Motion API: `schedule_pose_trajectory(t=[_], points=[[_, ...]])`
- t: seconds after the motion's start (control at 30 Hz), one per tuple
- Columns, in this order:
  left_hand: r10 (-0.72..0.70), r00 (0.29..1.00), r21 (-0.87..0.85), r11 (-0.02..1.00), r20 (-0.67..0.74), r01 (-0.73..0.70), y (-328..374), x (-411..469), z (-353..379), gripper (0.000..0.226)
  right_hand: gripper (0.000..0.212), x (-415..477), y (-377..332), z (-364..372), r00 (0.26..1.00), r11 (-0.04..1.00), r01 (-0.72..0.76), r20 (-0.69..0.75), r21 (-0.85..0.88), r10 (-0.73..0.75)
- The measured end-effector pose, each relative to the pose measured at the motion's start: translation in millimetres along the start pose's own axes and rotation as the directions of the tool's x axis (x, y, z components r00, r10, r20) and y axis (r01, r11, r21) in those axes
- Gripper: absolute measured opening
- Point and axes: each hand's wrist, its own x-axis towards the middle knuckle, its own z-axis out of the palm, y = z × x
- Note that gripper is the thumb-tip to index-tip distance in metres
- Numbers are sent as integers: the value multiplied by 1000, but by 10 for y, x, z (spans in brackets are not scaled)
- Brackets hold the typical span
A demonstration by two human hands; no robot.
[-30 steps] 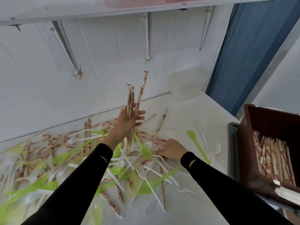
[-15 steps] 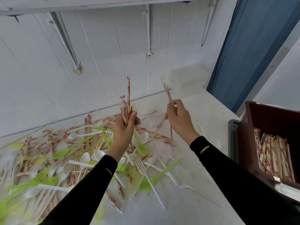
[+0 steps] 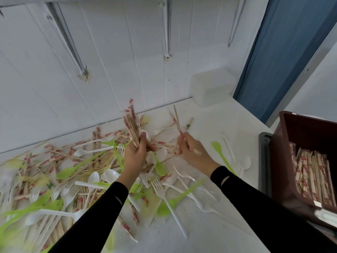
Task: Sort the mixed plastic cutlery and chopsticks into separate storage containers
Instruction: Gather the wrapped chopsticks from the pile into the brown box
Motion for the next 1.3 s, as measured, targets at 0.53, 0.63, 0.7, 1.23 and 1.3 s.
schedule_pose_trajectory(t=[0.53, 0.63, 0.7, 1.23, 1.3], points=[[8, 996, 577, 814, 91, -60, 134, 872, 52, 18, 36, 507, 64, -190, 915, 772, 155, 384, -617, 123], [-55, 969, 751, 643, 241, -150, 68, 910, 145, 23, 41, 528, 132, -138, 889, 651, 225, 427, -725, 167], [-93, 951, 816, 542, 294, -200, 20, 898, 207, 25, 38, 543, 168, -118, 905, 613, 249, 405, -750, 127], [-110, 958, 768, 625, 264, -140, 247, 981, -124, 27, 42, 568, 84, -487, 976, 922, -17, 194, -386, 99], [-98, 965, 764, 633, 244, -129, 245, 953, -154, 23, 38, 579, 51, -483, 977, 973, -133, 143, -191, 161]])
